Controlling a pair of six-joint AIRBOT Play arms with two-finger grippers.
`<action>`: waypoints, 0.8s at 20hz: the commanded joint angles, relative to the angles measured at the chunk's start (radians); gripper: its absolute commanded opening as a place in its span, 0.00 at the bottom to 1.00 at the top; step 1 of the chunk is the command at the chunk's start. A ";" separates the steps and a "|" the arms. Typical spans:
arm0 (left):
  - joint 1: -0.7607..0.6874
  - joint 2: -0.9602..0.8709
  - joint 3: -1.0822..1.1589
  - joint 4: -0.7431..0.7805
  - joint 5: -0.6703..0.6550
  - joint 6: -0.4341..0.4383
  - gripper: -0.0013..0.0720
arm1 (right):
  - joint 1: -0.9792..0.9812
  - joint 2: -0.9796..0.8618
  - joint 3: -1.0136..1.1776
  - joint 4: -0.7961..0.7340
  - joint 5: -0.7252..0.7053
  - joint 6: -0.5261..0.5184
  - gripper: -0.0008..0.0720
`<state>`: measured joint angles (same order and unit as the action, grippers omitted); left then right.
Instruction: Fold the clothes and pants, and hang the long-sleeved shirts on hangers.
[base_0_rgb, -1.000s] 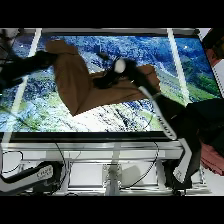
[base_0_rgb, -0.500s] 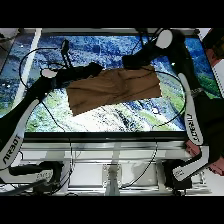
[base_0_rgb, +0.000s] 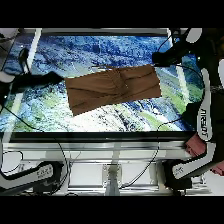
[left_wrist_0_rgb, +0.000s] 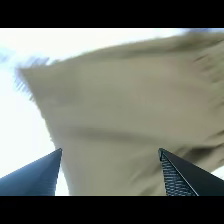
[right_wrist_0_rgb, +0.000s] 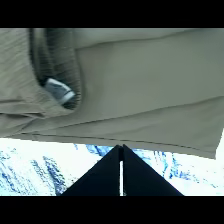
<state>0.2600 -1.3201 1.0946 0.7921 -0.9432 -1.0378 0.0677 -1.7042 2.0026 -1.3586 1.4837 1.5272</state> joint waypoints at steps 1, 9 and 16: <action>0.110 -0.004 -0.138 -0.008 -0.066 0.003 0.97 | -0.016 0.000 -0.001 -0.003 -0.013 -0.003 0.03; 0.016 -0.221 -0.204 -0.334 0.003 0.195 0.97 | -0.016 0.001 -0.001 0.005 -0.034 -0.003 0.03; -0.115 -0.292 -0.196 -0.465 0.153 0.268 0.74 | 0.000 0.000 -0.001 0.052 -0.065 -0.003 0.03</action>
<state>0.1932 -1.5921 0.8951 0.3801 -0.8669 -0.8021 0.0582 -1.7042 2.0014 -1.3182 1.4406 1.5238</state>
